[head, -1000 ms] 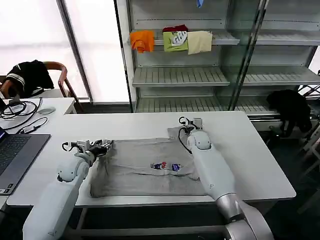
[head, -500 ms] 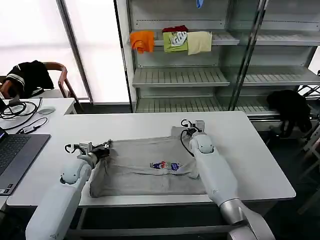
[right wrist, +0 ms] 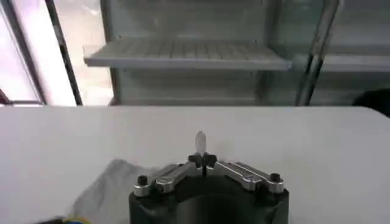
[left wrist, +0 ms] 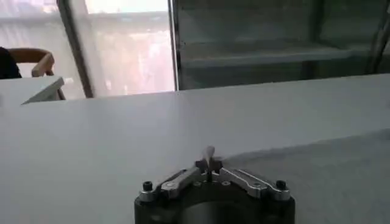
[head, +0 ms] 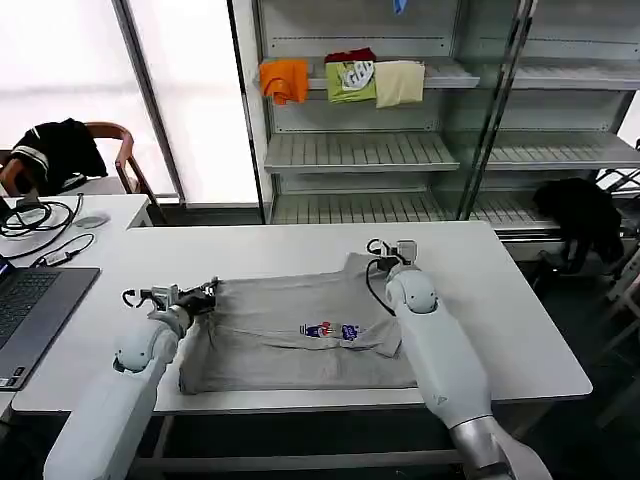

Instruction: Fold and organize the clothes.

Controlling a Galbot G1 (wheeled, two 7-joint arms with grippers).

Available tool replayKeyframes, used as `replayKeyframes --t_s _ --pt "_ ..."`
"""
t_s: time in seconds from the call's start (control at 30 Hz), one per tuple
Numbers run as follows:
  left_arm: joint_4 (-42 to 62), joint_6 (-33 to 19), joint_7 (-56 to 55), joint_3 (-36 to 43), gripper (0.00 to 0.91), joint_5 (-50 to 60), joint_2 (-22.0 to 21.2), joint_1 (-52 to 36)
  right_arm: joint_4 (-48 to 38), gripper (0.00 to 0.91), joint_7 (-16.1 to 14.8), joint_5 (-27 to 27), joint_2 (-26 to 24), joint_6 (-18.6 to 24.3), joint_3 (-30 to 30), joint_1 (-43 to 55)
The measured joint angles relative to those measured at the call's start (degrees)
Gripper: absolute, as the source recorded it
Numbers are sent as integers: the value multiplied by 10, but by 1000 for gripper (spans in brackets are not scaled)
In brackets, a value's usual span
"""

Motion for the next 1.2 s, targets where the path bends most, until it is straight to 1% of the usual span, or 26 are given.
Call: replayKeyframes --t_s 0.2,0.4,0.43,0.63,0.87,0.9,1.2 --pt "-36 2 -4 -11 20 -11 10 15 66 0 8 0 -9 -3 -4 -21" --pt "-79 4 -4 -26 10 -19 21 37 129 0 12 -1 -22 -3 -4 -54" --pt "-85 4 -3 -28 20 -19 21 42 139 0 13 -1 -24 -4 -3 -61" --pt "-125 2 5 -44 10 -18 15 74 199 0 21 -1 -37 -4 6 -108" --pt "-146 -1 11 -58 20 -10 9 109 269 0 26 6 -54 -4 24 -170" --pt "-147 -1 12 -59 10 -8 9 114 277 0 26 7 -56 -4 28 -179" --pt "-160 -9 22 -73 20 5 9 148 351 0 22 13 -67 0 64 -273"
